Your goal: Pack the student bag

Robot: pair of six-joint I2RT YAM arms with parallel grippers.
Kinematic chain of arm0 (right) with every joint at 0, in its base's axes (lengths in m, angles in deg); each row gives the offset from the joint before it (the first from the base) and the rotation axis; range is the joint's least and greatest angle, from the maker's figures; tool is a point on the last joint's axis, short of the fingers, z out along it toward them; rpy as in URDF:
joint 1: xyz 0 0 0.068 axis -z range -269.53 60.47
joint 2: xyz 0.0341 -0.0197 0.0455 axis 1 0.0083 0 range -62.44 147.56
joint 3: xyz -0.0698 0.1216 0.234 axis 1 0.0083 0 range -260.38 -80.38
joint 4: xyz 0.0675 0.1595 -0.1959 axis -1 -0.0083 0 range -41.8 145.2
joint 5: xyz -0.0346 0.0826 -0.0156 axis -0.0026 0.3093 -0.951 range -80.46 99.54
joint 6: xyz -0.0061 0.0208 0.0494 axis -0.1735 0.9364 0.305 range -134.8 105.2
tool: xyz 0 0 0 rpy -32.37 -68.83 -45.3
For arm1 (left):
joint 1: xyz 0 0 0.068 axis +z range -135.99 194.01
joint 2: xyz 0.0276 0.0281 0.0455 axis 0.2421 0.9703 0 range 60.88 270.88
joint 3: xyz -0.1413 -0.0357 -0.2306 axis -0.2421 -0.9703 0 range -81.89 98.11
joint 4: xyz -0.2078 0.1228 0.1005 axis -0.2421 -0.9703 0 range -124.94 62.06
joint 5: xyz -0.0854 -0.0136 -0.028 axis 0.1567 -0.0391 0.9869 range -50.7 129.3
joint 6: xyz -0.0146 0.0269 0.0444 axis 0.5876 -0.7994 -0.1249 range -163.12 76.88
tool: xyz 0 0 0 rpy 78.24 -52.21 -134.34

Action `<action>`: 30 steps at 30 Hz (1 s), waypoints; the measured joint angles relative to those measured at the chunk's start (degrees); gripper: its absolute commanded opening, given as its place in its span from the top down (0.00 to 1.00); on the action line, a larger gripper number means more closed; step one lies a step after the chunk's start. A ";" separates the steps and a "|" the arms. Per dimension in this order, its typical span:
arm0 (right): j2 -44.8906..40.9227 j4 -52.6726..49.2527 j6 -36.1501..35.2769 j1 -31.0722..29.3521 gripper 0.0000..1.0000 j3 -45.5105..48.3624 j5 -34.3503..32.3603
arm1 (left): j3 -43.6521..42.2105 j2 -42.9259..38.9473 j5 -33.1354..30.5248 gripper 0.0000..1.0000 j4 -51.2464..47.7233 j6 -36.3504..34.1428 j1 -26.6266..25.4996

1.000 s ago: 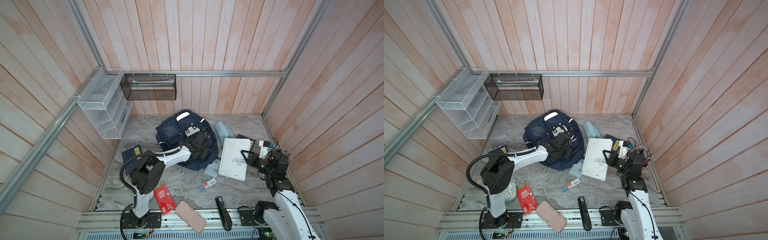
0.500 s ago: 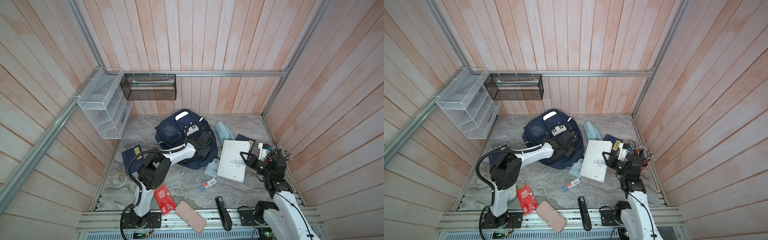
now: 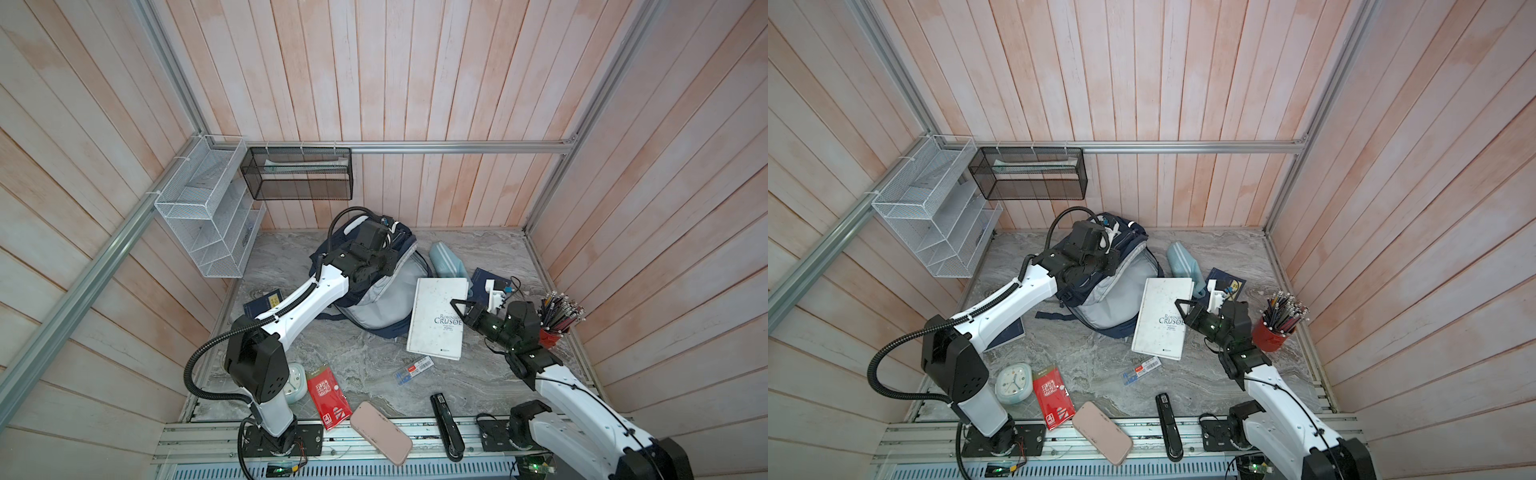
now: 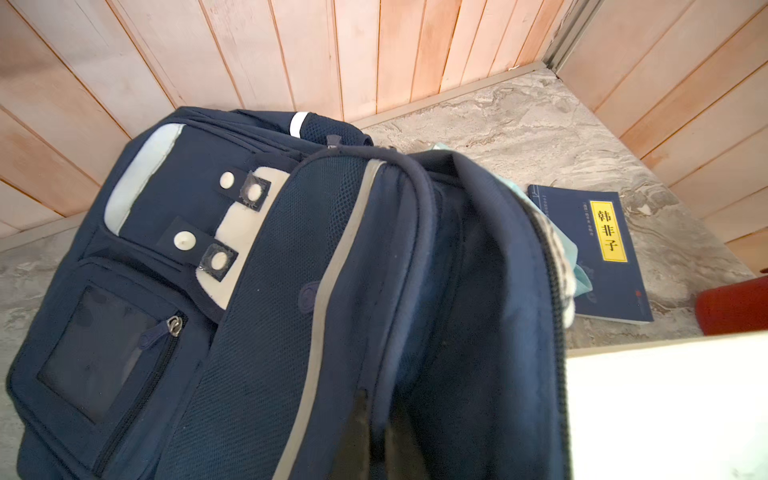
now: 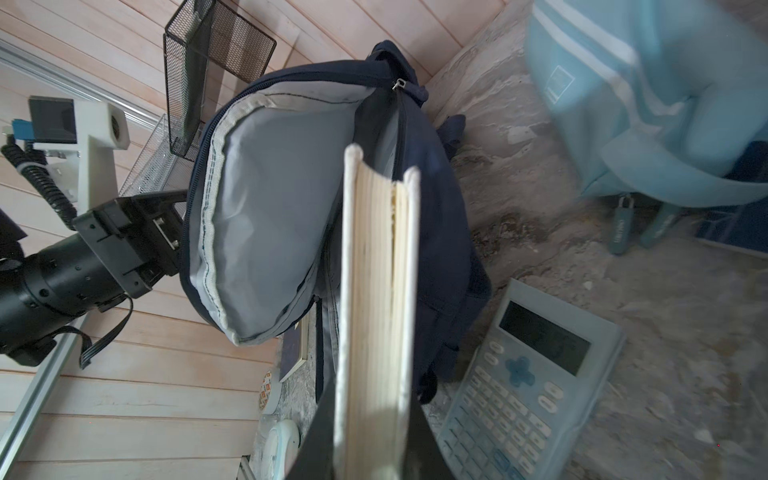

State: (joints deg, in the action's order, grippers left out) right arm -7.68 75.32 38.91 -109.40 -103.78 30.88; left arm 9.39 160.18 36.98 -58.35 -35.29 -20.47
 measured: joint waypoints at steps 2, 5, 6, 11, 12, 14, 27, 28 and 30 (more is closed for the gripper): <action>6.56 4.57 1.75 -2.49 1.00 -1.62 -2.82 | 0.00 0.02 1.33 1.00 -0.92 0.50 0.46; 16.22 11.72 3.85 -5.09 1.00 -4.09 -7.15 | 0.33 0.02 3.50 1.00 -1.97 1.05 0.85; 19.04 13.25 4.26 -5.99 1.00 -5.27 -8.63 | 0.42 0.02 4.04 1.00 -2.12 1.25 0.87; 35.67 24.85 6.10 -11.26 1.00 -13.53 -17.38 | 1.22 0.02 7.02 1.00 -2.82 2.29 1.62; 38.58 27.15 6.45 -12.02 1.00 -15.02 -18.82 | 1.44 0.02 7.85 1.00 -2.91 2.64 1.88; 44.85 31.67 6.95 -13.60 1.00 -18.60 -22.14 | 2.25 0.02 9.86 1.00 -3.32 3.48 2.34; 75.47 35.85 12.74 -21.00 1.00 -50.53 -37.42 | 5.42 0.15 16.13 1.00 -4.13 5.33 4.00; 76.78 35.10 12.74 -21.57 1.00 -52.50 -37.83 | 5.42 0.15 16.57 1.00 -4.17 5.35 4.17; 77.92 33.90 12.26 -22.56 0.96 -55.15 -38.45 | 5.33 0.15 17.29 1.00 -4.20 5.38 4.61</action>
State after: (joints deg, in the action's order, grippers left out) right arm 70.24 109.22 51.17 -131.96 -158.92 -7.56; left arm 14.73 160.34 54.27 -62.55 -29.91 -15.86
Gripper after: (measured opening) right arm 0.180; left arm 0.064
